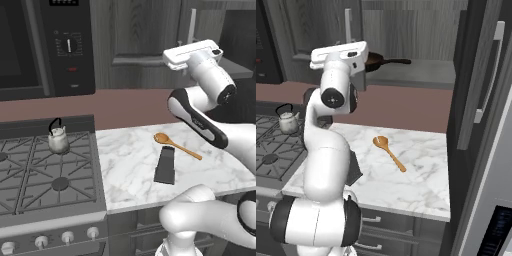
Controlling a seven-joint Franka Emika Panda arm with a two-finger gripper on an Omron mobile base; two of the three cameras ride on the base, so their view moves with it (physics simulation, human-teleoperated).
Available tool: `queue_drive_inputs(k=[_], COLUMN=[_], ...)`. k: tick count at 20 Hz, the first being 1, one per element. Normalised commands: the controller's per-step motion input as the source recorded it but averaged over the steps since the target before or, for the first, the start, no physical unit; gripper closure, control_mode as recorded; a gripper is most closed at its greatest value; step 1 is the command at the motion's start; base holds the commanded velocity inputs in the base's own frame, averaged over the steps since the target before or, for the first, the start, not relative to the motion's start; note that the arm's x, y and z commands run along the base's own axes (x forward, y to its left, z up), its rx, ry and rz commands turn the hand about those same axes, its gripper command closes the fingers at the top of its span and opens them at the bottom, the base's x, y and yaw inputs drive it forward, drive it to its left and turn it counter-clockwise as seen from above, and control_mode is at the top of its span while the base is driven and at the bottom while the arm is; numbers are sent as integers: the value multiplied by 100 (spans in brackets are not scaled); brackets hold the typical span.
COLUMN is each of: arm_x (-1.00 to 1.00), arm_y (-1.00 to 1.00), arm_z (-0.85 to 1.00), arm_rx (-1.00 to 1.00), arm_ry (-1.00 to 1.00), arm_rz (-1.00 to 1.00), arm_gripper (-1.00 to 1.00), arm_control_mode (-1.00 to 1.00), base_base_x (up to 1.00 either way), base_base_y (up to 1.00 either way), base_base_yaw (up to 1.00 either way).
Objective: Pick the pan from the cabinet and place it on the stove. Then turn on the stove burner for the pan.
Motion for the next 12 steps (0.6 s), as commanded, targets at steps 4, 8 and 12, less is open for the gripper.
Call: queue_drive_inputs(k=[4,8,12], arm_x=[-60,-67,-73], arm_y=[54,60,64], arm_z=[2,2,1], arm_rx=[-11,-11,-11], arm_ry=[0,0,0], arm_rz=[2,4,3], arm_gripper=[100,100,100], arm_control_mode=[-100,-100,-100], base_base_x=[0,0,0], base_base_y=[0,0,0], base_base_yaw=[0,0,0])
